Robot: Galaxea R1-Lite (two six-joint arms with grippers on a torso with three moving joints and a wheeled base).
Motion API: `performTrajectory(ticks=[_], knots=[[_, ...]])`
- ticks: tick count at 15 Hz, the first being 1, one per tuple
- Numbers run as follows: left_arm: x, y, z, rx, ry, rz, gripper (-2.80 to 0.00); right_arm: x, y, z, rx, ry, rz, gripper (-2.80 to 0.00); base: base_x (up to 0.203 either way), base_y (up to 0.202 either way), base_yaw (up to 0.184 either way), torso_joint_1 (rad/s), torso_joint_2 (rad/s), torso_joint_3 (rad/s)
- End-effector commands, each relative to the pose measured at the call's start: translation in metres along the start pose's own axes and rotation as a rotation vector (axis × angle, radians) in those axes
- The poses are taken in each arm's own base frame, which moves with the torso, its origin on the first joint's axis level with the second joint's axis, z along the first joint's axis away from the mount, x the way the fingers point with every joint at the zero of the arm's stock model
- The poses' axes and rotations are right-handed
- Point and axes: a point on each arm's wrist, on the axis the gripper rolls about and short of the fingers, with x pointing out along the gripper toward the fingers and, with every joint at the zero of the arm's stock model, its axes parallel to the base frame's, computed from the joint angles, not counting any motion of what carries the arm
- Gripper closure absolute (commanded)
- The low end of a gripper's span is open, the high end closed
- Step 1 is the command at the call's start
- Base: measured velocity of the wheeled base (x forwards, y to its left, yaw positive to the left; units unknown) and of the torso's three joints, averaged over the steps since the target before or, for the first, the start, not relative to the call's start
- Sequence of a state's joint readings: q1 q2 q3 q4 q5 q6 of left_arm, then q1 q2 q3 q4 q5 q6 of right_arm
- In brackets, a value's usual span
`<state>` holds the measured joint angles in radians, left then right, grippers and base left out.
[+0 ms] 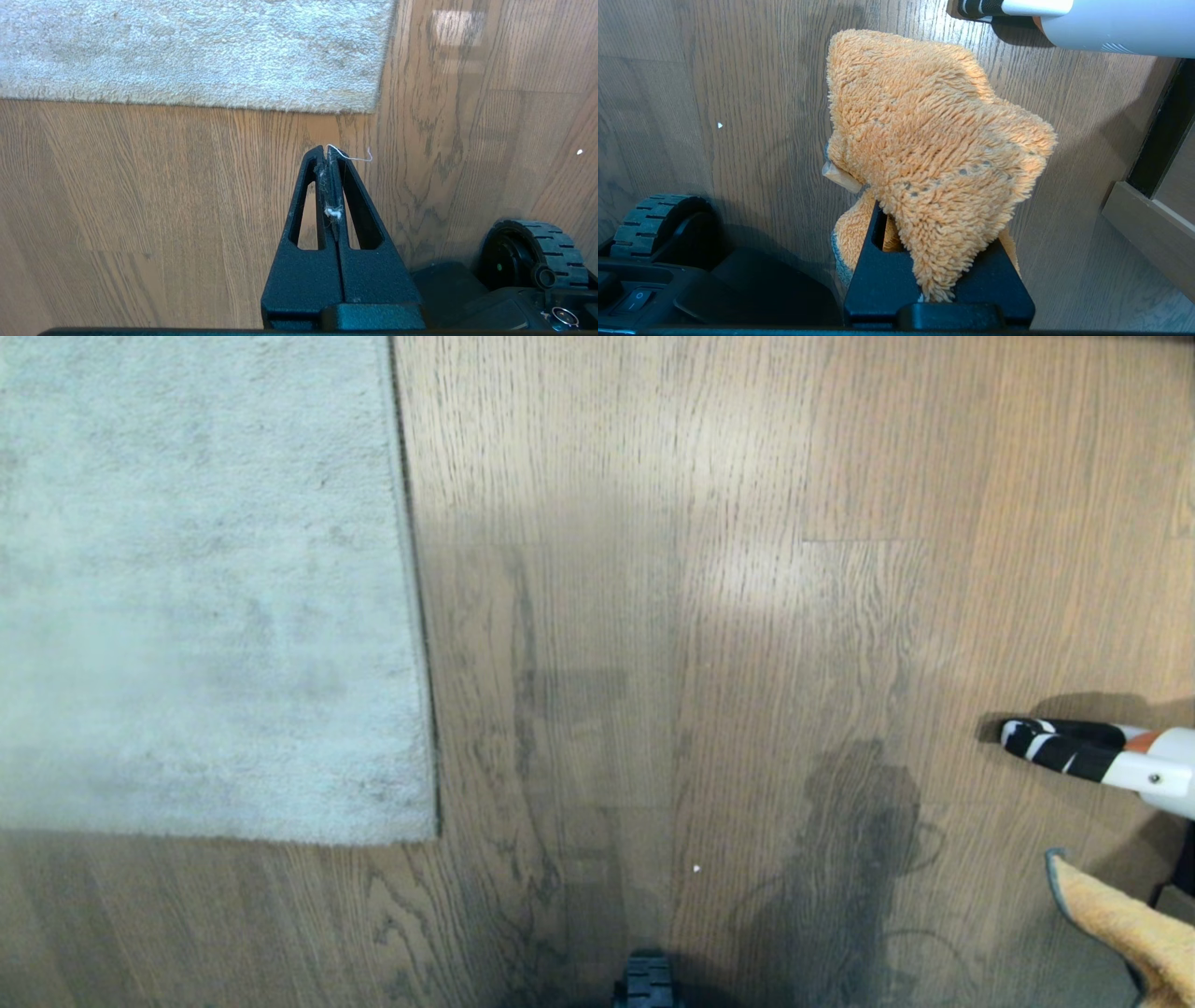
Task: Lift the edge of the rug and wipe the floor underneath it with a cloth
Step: Lift up the carpet
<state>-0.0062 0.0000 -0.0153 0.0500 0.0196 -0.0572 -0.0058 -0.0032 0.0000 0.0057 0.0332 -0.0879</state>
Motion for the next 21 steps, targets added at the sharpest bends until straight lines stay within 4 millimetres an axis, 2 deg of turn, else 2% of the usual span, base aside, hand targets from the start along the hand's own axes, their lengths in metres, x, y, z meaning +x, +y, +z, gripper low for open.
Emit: performTrajectory(ticks=[1,21], knots=[[0.0000,0.0000,-0.0001,-0.001,0.001,0.000,0.00,0.0002,0.0000,0.0000,-0.001,0.004,0.001,0.00,0.000,0.000,0.000,0.000,0.00,0.000],[0.0001,0.0000,-0.0003,0.000,0.001,0.000,0.00,0.0002,0.0000,0.0000,-0.001,0.004,0.001,0.00,0.000,0.000,0.000,0.000,0.00,0.000]])
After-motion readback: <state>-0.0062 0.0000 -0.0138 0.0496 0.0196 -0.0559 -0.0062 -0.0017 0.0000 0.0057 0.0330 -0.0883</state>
